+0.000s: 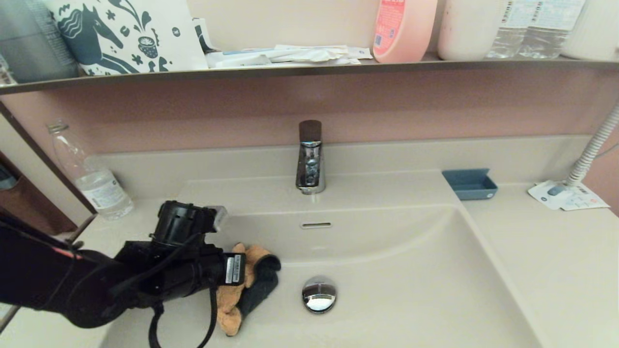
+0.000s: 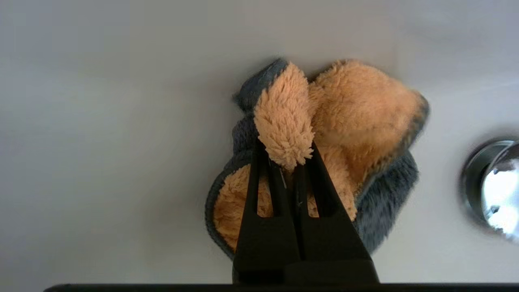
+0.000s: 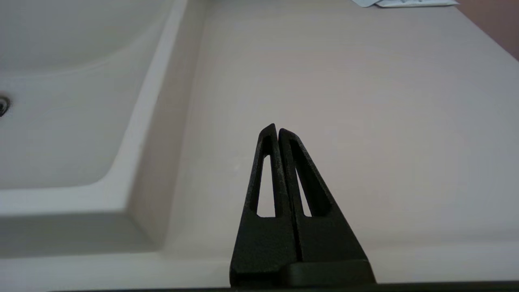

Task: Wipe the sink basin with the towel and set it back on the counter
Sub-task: Wipe the sink

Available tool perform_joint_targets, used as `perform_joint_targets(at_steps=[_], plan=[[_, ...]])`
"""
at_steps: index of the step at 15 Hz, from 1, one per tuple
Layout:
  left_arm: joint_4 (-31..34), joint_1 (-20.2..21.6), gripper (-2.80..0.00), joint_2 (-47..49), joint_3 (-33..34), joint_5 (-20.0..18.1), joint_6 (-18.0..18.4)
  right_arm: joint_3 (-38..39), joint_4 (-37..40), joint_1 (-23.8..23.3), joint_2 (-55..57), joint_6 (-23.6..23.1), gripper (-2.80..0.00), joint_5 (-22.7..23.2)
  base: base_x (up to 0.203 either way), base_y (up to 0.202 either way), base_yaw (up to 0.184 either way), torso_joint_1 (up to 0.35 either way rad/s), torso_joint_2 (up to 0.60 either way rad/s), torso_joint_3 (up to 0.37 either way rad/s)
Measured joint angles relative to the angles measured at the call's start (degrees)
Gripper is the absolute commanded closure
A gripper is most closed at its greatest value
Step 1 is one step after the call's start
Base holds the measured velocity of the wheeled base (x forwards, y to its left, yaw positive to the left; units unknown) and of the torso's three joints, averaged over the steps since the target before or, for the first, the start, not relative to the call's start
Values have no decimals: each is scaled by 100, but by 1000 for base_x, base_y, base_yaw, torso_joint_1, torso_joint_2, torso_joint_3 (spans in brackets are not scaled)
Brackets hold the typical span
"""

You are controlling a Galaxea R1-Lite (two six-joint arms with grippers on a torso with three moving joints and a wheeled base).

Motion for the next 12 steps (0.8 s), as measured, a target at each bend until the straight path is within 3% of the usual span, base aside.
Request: perform_joint_targets(at_steps=[4, 8, 12], plan=[[-40, -742, 0, 528, -372, 417, -373, 0, 0, 0, 0, 1, 0, 0, 0, 0, 0, 0, 0, 0], [40, -1213, 0, 1136, -953, 933, -411, 0, 0, 0, 0, 2, 0, -2, 0, 0, 0, 0, 0, 0], [697, -1726, 0, 1562, -1914, 1310, -486, 0, 0, 0, 0, 0, 0, -2, 0, 0, 0, 0, 0, 0]])
